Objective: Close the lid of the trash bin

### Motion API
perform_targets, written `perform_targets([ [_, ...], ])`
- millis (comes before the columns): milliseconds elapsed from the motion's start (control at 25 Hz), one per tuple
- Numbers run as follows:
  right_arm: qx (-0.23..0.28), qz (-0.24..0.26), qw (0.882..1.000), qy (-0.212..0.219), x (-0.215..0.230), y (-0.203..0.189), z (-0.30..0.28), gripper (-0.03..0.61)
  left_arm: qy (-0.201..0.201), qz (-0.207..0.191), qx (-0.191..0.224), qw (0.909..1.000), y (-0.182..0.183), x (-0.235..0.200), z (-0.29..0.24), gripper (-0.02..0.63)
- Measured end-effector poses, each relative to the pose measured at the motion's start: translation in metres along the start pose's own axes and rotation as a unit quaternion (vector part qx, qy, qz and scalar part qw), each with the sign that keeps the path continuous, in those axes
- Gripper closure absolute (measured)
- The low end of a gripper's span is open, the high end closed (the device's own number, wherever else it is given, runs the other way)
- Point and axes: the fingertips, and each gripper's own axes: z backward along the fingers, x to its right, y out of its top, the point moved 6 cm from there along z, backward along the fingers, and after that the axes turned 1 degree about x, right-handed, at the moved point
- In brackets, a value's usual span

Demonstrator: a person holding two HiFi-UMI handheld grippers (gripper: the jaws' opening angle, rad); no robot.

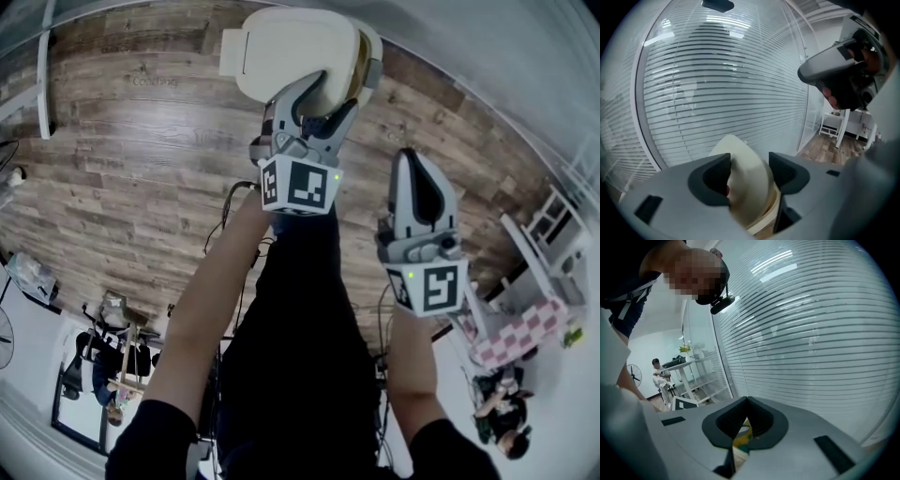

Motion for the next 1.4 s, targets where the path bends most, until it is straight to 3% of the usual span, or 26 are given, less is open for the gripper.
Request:
perform_targets([
  [240, -0.009, -0.004, 1.000, -0.007, 0.012, -0.007, 0.002, 0.574, -0.033, -0.017, -0.016, 0.9992, -0.011, 0.021, -0.018, 0.368],
  [560, -0.019, -0.014, 1.000, -0.003, 0.014, -0.016, 0.001, 0.574, -0.070, -0.003, -0.050, 0.9963, -0.032, 0.030, -0.038, 0.368],
  [1080, -0.036, -0.029, 0.999, 0.004, 0.028, -0.032, 0.002, 0.574, -0.092, 0.035, -0.149, 0.9840, -0.074, 0.035, -0.074, 0.368],
  [1400, -0.040, -0.032, 0.999, 0.007, 0.031, -0.035, 0.004, 0.574, -0.083, 0.007, -0.161, 0.9834, -0.080, 0.039, -0.078, 0.368],
])
